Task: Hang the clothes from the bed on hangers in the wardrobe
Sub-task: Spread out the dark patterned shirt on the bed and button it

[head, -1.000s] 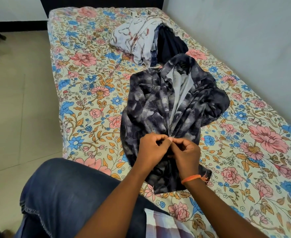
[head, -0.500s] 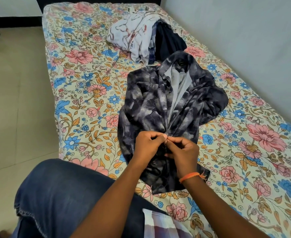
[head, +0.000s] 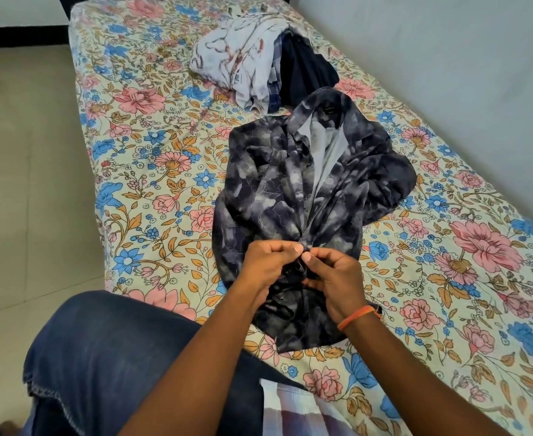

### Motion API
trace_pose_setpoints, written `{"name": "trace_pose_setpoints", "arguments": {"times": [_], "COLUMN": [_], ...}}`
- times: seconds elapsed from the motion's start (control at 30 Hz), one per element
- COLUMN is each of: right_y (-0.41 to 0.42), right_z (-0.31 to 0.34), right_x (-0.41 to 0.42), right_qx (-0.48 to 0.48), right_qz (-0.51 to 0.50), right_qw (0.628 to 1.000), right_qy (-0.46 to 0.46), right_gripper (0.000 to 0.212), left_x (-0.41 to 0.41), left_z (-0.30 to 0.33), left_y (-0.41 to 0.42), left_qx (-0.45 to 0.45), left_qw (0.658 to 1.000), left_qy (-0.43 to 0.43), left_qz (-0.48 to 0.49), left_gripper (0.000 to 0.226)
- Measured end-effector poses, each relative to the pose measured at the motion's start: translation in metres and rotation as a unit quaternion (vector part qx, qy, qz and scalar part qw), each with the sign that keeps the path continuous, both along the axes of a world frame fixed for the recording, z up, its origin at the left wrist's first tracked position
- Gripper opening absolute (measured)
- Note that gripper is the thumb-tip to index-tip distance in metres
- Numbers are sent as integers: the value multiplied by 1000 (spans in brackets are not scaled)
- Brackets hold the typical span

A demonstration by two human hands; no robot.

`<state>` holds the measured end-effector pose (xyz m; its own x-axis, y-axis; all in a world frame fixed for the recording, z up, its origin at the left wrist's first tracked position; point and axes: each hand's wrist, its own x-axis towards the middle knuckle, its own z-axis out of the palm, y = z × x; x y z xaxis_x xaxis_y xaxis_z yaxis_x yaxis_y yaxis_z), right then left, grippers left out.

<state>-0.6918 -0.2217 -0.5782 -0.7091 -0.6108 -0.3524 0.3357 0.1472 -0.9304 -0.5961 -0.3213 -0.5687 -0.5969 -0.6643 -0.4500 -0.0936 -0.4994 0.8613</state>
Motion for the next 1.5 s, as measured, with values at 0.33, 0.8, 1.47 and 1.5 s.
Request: {"name": "trace_pose_setpoints", "arguments": {"times": [0.33,0.8,1.47,1.5], "right_y": [1,-15,-74,-73], "right_z": [6,13,-4,-4], "right_x": [-2,-26,-53,-52], "right_qx": [-13,38,81,80], "right_qz": [34,-79,-136,-142], "right_qw": [999,983,987,986], "right_qy": [-7,161,30,34], "right_gripper": [22,4,9,10], "left_x": [-6,-9,-63,-63], "left_z": [-4,-7,-6,-10], "left_y": [5,19,-54,-54], "left_qx": [-111,-448,-514,-482], "left_qw": [991,873,804,829], "left_qy": [-59,-192,-297,-283], "left_qz": [-41,-10,-27,-12], "left_gripper": [17,4,14,14]}}
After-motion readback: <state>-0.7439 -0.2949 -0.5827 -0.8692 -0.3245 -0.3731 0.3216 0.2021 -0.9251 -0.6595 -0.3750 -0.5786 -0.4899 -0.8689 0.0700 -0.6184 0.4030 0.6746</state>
